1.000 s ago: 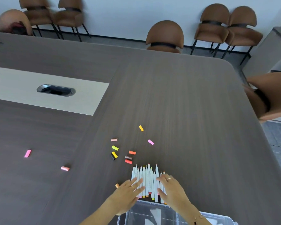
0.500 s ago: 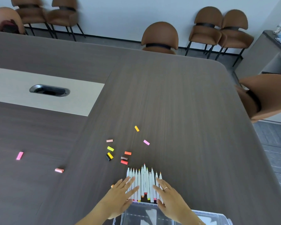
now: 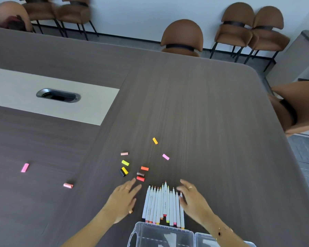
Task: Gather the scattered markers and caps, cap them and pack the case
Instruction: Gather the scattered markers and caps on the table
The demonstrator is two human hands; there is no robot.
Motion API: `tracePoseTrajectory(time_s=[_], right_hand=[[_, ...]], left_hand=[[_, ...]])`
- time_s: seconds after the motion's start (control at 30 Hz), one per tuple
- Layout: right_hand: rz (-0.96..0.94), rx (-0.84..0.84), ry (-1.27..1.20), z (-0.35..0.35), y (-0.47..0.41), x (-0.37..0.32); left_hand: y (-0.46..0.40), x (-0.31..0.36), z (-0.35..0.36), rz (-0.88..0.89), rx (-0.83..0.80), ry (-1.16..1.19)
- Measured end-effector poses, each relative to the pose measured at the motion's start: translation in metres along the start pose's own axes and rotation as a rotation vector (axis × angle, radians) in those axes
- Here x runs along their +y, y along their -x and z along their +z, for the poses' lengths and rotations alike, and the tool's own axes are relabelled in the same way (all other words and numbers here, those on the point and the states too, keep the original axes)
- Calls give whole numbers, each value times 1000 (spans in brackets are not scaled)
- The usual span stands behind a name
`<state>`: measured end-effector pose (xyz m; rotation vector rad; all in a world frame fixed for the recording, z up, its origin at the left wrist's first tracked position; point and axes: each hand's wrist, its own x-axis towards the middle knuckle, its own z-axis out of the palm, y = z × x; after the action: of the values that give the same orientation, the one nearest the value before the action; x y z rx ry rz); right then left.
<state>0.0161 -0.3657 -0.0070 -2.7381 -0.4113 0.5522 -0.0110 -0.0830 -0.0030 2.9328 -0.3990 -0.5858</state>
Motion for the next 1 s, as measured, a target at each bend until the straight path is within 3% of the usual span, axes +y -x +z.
tracePoseTrajectory(time_s=[0.1,0.27,0.5,0.7,0.93,1.0], right_hand=[[42,52,25,-18,-43,-3],[27,59,59,-35,-111,-20],[23,-35,314,-14,-147,-31],[27,-42,414,-8,-154,-41],[49,-54,353,-1,-150,-56],[23,-60,369,2,-147,-60]], left_hand=[[2,-29,-9,-53,-7,35],[20,-60,6,319,-129,-100],[1,-55,36,488,-142,-127],[-8,-60,30,281,-70,-174],[12,-87,18,-123,-111,-89],[25,-97,10,-265,-106,37]])
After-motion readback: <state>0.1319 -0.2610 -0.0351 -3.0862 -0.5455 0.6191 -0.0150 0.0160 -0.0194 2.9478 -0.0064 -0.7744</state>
